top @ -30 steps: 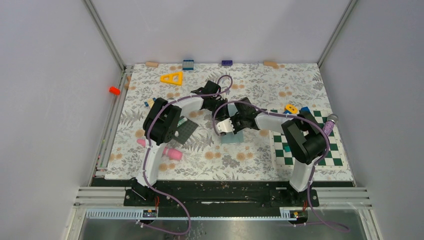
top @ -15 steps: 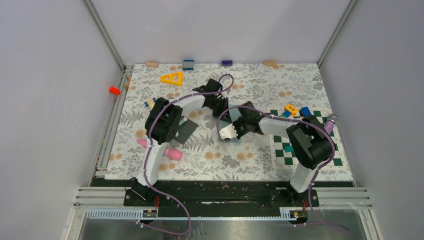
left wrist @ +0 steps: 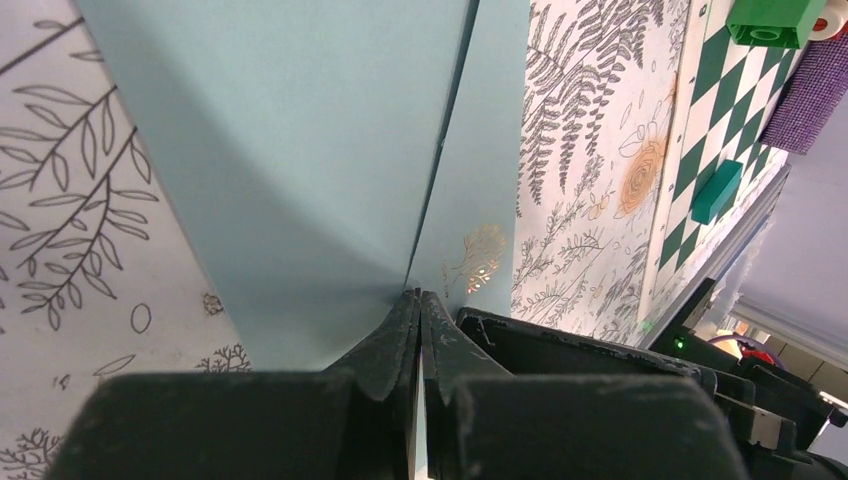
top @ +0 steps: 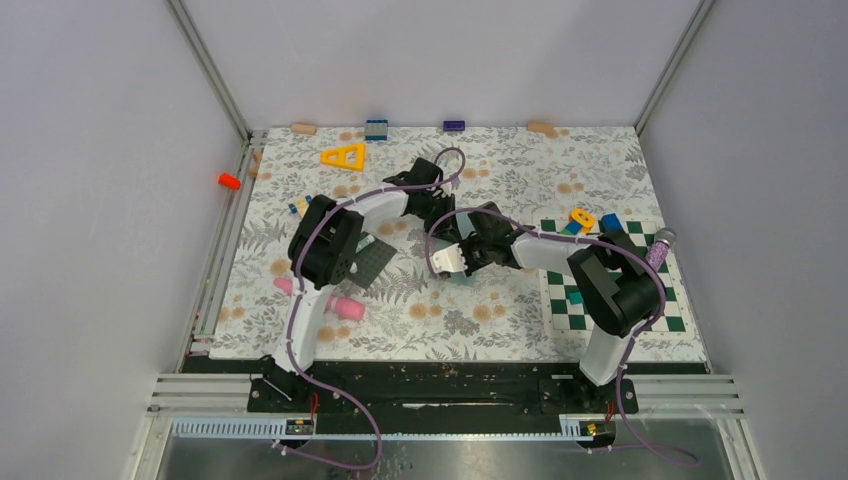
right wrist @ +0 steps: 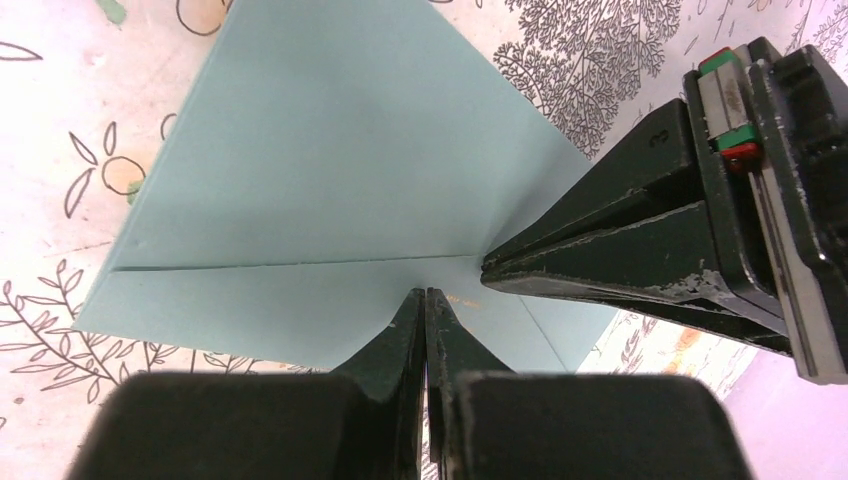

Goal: Place the letter into the envelope and seal it
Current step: Seal the envelope flap on the envelope.

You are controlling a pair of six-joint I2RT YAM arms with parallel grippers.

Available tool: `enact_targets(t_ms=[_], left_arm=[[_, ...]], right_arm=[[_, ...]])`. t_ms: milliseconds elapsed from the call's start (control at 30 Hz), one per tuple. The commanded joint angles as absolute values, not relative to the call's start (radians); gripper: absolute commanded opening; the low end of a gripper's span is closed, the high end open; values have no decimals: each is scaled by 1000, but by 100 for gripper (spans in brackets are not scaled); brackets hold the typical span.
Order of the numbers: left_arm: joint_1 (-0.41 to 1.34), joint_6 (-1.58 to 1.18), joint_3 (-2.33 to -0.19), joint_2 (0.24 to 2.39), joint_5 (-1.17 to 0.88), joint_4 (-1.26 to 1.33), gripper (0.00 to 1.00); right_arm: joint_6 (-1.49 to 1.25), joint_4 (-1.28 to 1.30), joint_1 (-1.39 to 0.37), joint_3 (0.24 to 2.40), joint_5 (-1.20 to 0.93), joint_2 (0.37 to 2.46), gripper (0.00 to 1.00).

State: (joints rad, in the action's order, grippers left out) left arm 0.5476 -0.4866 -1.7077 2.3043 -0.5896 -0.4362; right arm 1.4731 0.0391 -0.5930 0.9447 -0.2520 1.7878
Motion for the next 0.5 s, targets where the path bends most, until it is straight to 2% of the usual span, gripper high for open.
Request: enact_targets(t_ms=[0,467], left_arm=[[545,-486,-1652,2267,-495,-419,0],[523,-483,-1593,2194,-488,-421,0]], right_arm=[[1399,64,-614,974,-286,1767,0],[1502,107,-607,937,-209,1778,0]])
